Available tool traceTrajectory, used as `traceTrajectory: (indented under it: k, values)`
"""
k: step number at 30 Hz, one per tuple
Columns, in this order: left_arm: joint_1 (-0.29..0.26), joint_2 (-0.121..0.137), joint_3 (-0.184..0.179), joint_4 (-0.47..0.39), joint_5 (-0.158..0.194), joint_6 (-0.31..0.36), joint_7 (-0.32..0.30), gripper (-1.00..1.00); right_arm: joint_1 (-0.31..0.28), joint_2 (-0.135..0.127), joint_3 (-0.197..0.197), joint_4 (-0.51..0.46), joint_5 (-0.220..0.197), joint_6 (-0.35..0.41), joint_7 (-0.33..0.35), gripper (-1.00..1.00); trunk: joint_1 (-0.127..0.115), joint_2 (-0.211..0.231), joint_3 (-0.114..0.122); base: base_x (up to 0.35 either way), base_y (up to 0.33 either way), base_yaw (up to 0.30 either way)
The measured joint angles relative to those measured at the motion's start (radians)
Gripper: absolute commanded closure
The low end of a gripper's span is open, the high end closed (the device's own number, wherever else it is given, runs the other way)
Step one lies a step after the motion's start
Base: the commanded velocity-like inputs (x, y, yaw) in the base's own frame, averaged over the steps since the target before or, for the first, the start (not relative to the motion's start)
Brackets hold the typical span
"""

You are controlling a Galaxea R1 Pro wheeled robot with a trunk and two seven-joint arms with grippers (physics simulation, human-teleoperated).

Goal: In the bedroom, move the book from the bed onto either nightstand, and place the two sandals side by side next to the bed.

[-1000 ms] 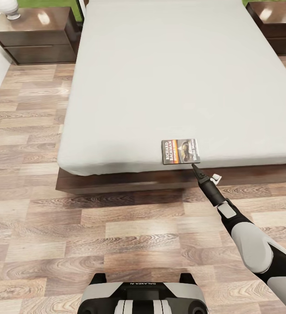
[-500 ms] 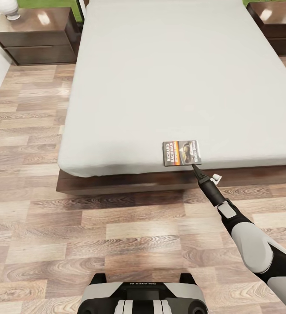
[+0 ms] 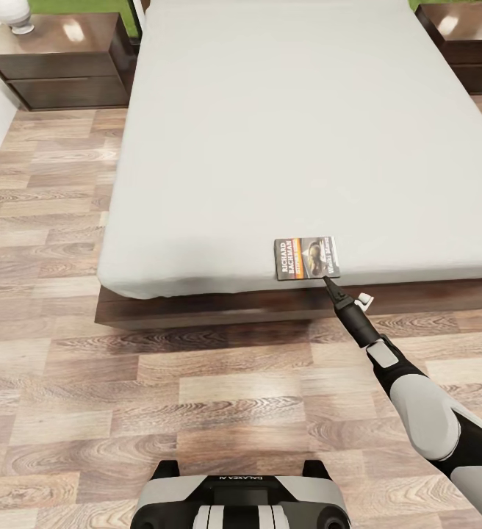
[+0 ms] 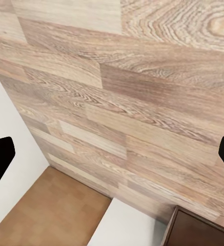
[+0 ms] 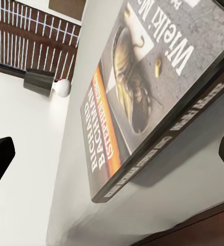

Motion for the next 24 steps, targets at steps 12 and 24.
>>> traceTrajectory:
  k: [12,24]
  values:
    - [0.000,0.000,0.000,0.000,-0.001,0.000,0.000,-1.00,0.000,0.000,0.000,0.000,0.001,0.000,0.000,-1.00,0.000,0.000,0.000,0.005,0.000,0.000]
    - [0.000,0.000,0.000,0.000,-0.001,0.000,0.000,-1.00,0.000,0.000,0.000,0.000,0.001,0.000,0.000,-1.00,0.000,0.000,0.000,0.001,0.000,0.000]
